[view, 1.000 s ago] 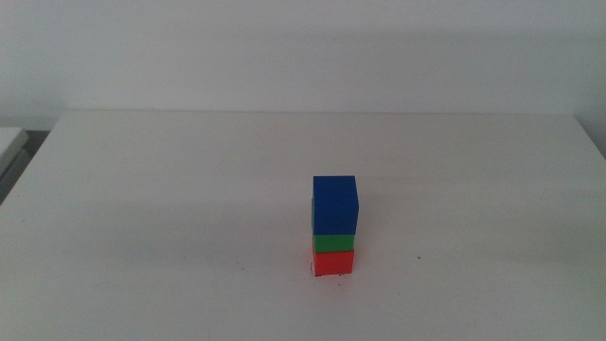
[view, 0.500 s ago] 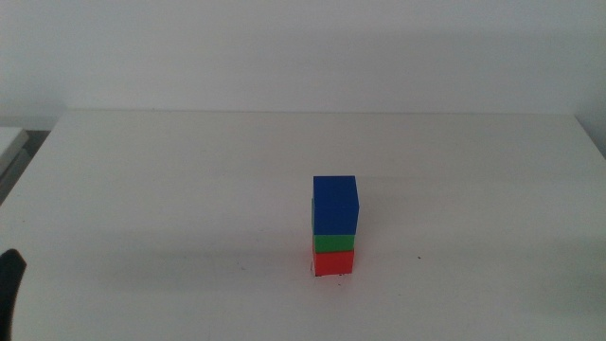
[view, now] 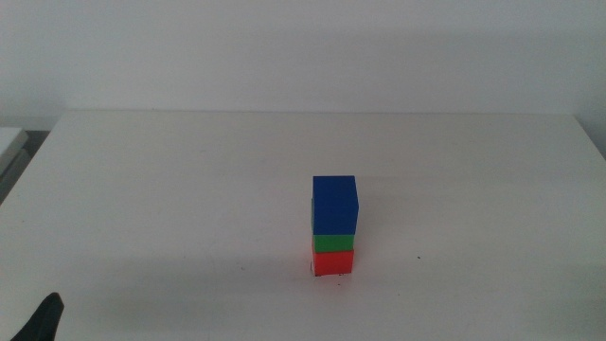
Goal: Stack red cubes first, then green, then blue cubes in a specific spot.
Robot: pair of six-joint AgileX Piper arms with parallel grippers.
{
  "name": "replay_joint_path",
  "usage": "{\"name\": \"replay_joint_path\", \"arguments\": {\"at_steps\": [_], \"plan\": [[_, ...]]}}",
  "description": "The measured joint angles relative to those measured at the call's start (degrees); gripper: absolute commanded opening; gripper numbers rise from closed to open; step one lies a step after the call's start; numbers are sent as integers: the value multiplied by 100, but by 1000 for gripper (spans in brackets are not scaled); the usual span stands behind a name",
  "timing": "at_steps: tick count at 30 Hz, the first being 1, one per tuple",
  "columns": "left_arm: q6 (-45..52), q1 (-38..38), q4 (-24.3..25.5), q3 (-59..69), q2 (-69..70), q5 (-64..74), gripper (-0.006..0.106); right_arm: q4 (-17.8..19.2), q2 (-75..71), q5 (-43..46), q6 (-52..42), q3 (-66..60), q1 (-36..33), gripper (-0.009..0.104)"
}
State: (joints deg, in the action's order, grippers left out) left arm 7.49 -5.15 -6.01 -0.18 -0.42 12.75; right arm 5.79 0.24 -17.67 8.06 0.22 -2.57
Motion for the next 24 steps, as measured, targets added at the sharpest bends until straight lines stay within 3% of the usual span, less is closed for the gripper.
{"name": "replay_joint_path", "arguments": {"at_steps": [6, 24], "plan": [[0, 0, 0, 14, 13, -82, 94, -147, 0, 21, 0, 0, 428, 93], [0, 269, 11, 14, 13, -246, 94, -170, 0, 21, 0, 0, 441, 93]]}}
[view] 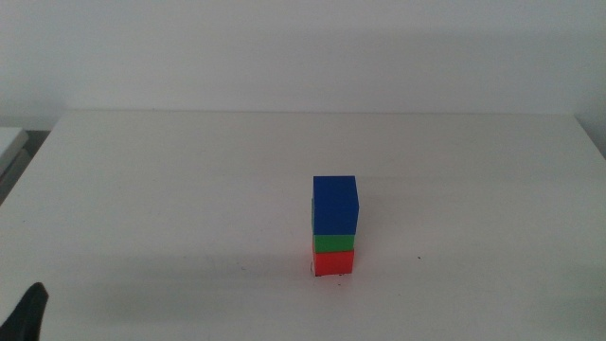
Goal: Stack red cubes first, then green, then blue cubes in a specific spot.
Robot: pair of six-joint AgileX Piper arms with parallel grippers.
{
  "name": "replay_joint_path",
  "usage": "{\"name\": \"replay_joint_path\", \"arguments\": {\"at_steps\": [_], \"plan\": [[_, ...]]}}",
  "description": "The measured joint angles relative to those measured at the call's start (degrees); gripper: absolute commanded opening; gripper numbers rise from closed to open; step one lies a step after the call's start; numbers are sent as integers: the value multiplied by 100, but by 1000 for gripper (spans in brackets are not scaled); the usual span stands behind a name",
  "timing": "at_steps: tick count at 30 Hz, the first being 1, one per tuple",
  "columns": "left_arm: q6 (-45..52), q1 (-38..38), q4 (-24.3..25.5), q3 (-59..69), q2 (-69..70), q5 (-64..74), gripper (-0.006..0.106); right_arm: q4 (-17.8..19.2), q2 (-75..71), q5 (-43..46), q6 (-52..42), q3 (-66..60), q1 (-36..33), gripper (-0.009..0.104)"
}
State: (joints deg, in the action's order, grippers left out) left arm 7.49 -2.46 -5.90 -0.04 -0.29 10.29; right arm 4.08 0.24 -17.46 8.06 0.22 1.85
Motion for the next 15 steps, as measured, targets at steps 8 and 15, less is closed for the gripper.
{"name": "replay_joint_path", "arguments": {"at_steps": [8, 15], "plan": [[0, 186, 0, 0, 0, -10, 94, 0, 0, 0, 0, 0, 0, 93], [0, 186, 46, 0, 0, -13, 94, -14, 0, 0, 0, 0, 0, 93]]}}
